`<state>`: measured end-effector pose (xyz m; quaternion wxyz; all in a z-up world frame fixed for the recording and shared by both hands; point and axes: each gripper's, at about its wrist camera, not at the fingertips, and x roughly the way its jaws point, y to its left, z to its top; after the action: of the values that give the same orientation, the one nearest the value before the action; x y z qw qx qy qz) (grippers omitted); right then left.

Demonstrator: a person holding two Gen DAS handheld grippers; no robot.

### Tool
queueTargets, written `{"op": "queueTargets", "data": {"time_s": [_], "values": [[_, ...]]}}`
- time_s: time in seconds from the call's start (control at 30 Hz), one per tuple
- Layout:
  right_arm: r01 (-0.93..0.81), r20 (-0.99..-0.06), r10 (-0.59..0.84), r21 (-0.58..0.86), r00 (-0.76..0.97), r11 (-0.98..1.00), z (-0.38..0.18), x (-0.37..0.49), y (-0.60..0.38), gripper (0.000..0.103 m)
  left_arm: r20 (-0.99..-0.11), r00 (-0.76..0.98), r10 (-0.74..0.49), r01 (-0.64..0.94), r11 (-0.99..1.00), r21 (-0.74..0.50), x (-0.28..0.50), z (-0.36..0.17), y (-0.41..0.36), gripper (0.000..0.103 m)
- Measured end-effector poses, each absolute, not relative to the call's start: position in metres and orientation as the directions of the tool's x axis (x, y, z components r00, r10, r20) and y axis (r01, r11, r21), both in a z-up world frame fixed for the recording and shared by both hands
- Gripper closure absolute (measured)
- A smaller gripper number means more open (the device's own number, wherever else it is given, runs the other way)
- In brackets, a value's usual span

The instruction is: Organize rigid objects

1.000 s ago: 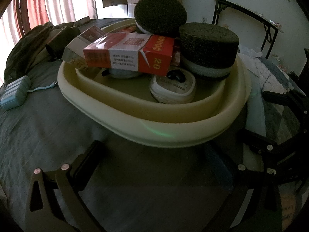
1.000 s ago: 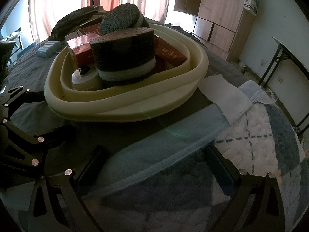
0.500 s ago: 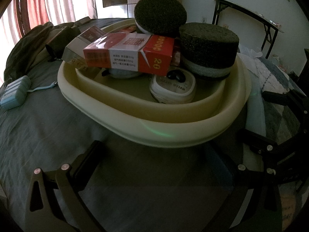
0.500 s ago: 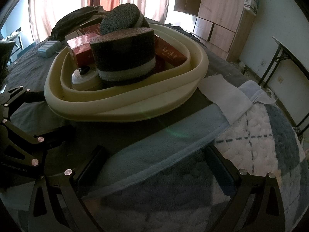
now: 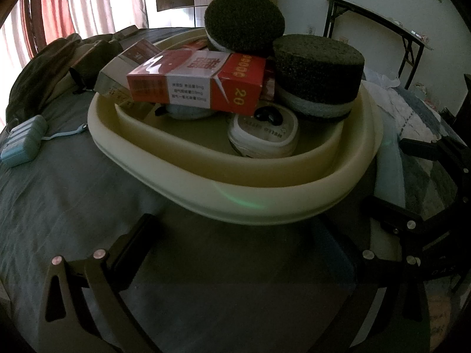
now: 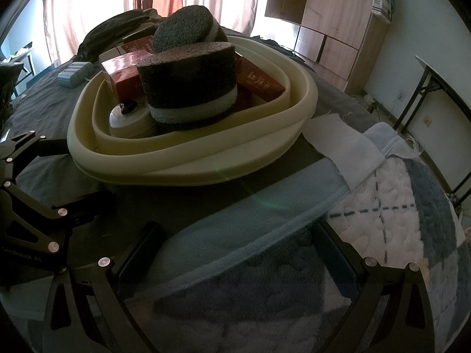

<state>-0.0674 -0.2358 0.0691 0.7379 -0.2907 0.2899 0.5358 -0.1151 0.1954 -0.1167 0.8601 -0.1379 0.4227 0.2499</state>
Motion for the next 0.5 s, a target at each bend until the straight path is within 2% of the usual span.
{"op": "queueTargets", "data": {"time_s": [0.5], "values": [[-0.959, -0.739, 0.623, -0.117, 0.257, 0.257, 0.0693, -0.0681, -0.2357, 0.0, -0.796, 0.518, 0.314, -0.547, 0.837, -0.026, -0.1156, -0.117, 0.1953, 0.0]]}}
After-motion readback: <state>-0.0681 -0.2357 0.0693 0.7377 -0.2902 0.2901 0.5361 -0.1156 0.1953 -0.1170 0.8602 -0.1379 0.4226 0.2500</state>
